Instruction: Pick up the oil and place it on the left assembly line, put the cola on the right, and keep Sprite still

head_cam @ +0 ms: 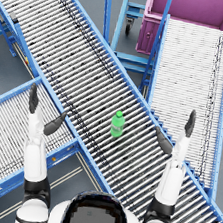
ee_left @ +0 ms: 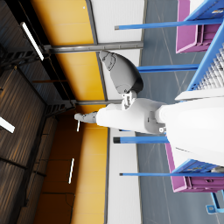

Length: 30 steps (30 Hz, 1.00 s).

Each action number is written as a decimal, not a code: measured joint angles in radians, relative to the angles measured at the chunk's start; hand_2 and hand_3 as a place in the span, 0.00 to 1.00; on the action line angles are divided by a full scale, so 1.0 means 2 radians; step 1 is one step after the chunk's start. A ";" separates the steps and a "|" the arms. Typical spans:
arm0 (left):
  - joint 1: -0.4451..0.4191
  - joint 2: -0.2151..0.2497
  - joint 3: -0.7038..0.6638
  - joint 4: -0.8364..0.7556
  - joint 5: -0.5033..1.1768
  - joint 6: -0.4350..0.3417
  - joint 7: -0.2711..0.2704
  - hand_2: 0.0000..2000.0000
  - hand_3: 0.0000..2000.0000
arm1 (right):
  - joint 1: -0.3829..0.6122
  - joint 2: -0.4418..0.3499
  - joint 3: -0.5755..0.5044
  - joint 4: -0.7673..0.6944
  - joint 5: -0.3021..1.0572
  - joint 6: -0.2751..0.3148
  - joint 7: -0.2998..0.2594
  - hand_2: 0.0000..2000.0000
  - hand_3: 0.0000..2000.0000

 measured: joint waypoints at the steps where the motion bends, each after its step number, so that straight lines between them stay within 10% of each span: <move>1: 0.001 0.000 0.000 -0.001 0.000 0.000 0.000 0.00 0.00 | 0.000 0.000 0.000 0.000 0.000 0.000 0.000 0.00 0.00; 30: -0.032 -0.032 0.060 0.012 -0.083 0.018 0.018 0.00 0.00 | -0.024 0.029 0.067 -0.009 -0.083 0.018 -0.018 0.00 0.00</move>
